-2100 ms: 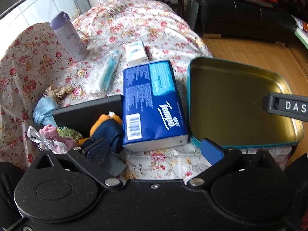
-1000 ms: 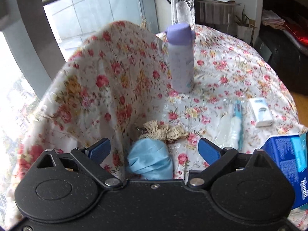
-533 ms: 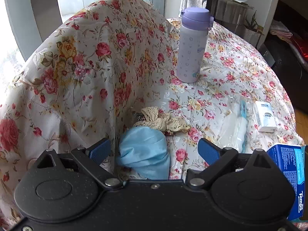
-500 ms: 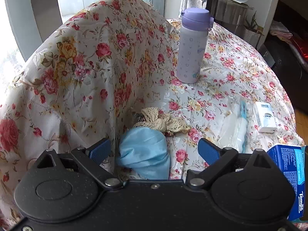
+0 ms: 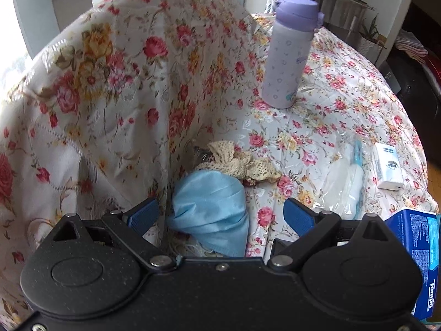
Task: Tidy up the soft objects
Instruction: 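Grasp the pink drawstring pouch with the right gripper while the left tool approaches the sponge, then lift the pink pouch toward the gold tray while the left gripper grasps the bagged sponge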
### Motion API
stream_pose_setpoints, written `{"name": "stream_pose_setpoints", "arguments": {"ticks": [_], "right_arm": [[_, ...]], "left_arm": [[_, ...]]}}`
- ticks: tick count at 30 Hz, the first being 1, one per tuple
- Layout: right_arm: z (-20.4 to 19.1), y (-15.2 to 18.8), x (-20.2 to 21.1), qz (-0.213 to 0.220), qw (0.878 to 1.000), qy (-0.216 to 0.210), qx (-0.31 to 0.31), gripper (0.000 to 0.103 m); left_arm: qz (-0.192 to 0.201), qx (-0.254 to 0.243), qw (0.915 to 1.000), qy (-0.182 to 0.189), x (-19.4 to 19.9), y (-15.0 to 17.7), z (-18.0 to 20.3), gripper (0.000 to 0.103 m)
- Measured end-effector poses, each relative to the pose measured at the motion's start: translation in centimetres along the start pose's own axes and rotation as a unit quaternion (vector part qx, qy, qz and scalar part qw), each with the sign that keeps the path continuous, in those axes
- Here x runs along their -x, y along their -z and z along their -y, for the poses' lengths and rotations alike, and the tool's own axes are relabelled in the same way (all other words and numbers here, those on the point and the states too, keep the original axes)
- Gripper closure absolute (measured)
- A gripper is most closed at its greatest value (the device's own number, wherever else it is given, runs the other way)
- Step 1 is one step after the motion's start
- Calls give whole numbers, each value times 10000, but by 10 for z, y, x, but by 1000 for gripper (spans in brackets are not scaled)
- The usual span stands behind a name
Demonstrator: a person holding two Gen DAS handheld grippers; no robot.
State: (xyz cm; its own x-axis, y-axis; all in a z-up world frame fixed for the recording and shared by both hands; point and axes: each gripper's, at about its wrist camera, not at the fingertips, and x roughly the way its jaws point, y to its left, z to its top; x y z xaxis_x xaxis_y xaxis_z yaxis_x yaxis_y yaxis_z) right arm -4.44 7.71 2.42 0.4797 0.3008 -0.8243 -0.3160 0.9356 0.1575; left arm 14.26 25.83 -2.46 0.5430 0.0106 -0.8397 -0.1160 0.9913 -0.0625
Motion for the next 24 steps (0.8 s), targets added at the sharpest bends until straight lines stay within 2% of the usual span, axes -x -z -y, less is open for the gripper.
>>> {"name": "stream_pose_setpoints", "arguments": {"ticks": [7, 14, 17, 21, 24], "right_arm": [[44, -17, 33, 620, 9975, 70, -328, 49], [104, -36, 39, 914, 9949, 95, -420, 49], [120, -40, 35, 1078, 9930, -131, -472, 49], [140, -31, 25, 1122, 9856, -676, -1073, 49], [146, -25, 20, 1068, 9867, -553, -1094, 49]], "left_arm": [[-277, 96, 9996, -32, -10, 0, -1, 9], [-281, -79, 9995, -119, -12, 2, 6, 9], [-250, -30, 9996, -128, -11, 1, 5, 10], [-108, -22, 9999, -89, -6, 1, 8, 10], [13, -203, 9998, 4, 2, -1, 21, 10]]}}
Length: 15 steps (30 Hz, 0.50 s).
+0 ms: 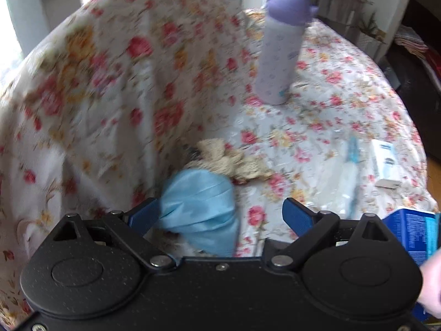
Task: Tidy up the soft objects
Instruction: 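Lift the pink pouch toward the gold tray while the left gripper grasps the bagged sponge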
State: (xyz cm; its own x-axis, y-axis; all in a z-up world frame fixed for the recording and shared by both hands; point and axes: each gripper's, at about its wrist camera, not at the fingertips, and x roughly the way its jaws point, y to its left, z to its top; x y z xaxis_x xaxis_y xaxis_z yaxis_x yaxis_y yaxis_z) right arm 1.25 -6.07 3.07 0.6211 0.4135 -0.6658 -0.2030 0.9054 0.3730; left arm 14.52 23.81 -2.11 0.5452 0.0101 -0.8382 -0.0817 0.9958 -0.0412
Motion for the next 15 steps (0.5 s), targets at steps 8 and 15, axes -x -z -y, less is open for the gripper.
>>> {"name": "stream_pose_setpoints", "arguments": {"ticks": [8, 15], "right_arm": [[22, 0, 19, 369, 9990, 119, -230, 49], [60, -3, 39, 766, 9902, 605, -997, 49]], "left_arm": [[3, -621, 9979, 204, -13, -19, 74, 9], [-82, -1383, 9903, 56, -34, -11, 137, 9]]}}
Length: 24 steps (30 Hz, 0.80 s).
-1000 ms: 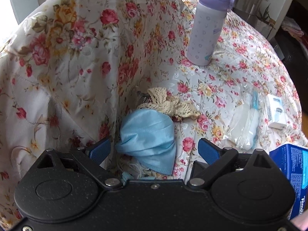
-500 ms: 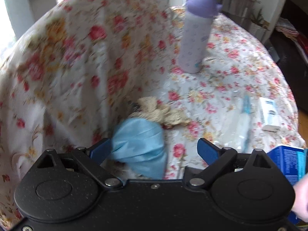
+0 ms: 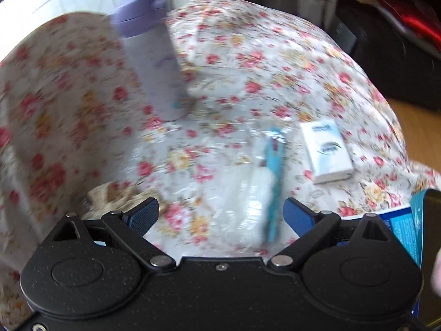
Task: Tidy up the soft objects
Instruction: 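Lift the pink pouch toward the gold tray while the left gripper grasps the bagged sponge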
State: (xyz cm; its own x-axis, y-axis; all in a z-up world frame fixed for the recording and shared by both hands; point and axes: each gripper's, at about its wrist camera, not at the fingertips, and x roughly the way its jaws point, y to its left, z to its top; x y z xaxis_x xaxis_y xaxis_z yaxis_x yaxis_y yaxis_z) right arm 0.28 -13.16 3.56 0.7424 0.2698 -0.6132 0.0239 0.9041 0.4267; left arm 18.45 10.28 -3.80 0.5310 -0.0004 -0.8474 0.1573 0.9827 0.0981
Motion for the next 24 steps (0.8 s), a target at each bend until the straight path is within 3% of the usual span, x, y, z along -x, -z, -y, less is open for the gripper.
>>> {"name": "stream_pose_setpoints", "arguments": {"ticks": [3, 9, 16, 22, 24], "right_arm": [[18, -6, 2, 166, 9985, 346, -382, 49], [41, -11, 5, 522, 9839, 1535, -747, 49], [76, -10, -1, 358, 9592, 2393, -1461, 49], [97, -8, -9, 108, 9399, 2747, -2027, 49], [103, -6, -12, 53, 9356, 2780, -2175, 49]], "left_arm": [[-54, -195, 9997, -98, -6, -2, 13, 9], [-283, -220, 9989, -308, -23, -5, 22, 9], [-520, -46, 9979, -389, -39, -1, 19, 9], [-773, 171, 9968, -72, -55, -3, 17, 11], [-892, 356, 9951, 231, -59, -3, 12, 22]]}}
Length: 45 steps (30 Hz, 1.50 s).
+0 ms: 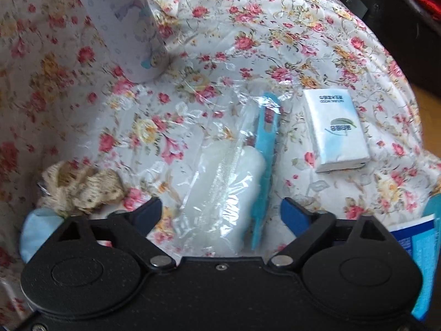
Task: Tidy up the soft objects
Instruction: 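Lift the pink pouch toward the gold tray while the left gripper grasps the bagged sponge, then release the pink pouch into the gold tray while the left gripper drops the sponge there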
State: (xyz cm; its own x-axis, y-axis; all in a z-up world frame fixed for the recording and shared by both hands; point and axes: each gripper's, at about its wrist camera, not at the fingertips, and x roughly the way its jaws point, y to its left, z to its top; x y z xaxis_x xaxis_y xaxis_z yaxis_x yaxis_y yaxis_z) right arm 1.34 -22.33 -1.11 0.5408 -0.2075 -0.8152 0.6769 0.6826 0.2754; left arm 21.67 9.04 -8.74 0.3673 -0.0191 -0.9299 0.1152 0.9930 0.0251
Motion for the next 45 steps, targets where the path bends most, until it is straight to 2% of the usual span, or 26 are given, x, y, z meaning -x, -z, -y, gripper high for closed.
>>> {"name": "stream_pose_setpoints", "arguments": {"ticks": [2, 5, 7, 12, 16, 18, 24, 29, 34, 38, 41, 42, 44, 45], "right_arm": [[1, -1, -4, -61, 9999, 19, -90, 49], [-3, 1, -8, -101, 9999, 56, -75, 49], [-5, 2, -10, -111, 9999, 71, -58, 49], [10, -2, -9, -113, 9996, 189, -174, 49], [19, -5, -10, -117, 9985, 307, -432, 49], [22, -6, -8, -30, 9980, 393, -496, 49], [32, -10, 1, 214, 9967, 593, -513, 49], [50, -17, 22, 461, 9961, 556, -516, 49], [77, -14, 34, 662, 9958, 536, -342, 49], [85, -16, 28, 529, 9963, 563, -364, 49], [75, -12, 22, 400, 9976, 556, -68, 48], [73, -11, 22, 395, 9976, 562, 18, 47], [70, -11, 26, 520, 9964, 663, 114, 41], [70, -11, 29, 625, 9956, 695, 114, 29]], "left_arm": [[-99, 186, 9996, 167, -2, 0, -5, 40], [-32, 281, 9994, 191, 0, 1, -10, 50], [96, 216, 9997, -23, 6, 1, -11, 51], [489, -27, 9981, -379, 44, 4, -5, 51], [790, -219, 9964, -214, 90, 9, 15, 51], [896, -348, 9954, 8, 113, 15, 31, 51], [946, -951, 9890, 618, 154, 42, 95, 51], [692, -1315, 9834, 1043, 160, 68, 131, 51], [538, -1589, 9806, 1012, 150, 85, 154, 51], [387, -1652, 9800, 1035, 139, 91, 163, 51], [356, -1707, 9794, 1018, 139, 97, 169, 48], [363, -1733, 9790, 1012, 139, 99, 171, 46], [432, -1766, 9785, 971, 139, 99, 172, 37], [474, -1775, 9784, 949, 140, 100, 173, 36]]}}
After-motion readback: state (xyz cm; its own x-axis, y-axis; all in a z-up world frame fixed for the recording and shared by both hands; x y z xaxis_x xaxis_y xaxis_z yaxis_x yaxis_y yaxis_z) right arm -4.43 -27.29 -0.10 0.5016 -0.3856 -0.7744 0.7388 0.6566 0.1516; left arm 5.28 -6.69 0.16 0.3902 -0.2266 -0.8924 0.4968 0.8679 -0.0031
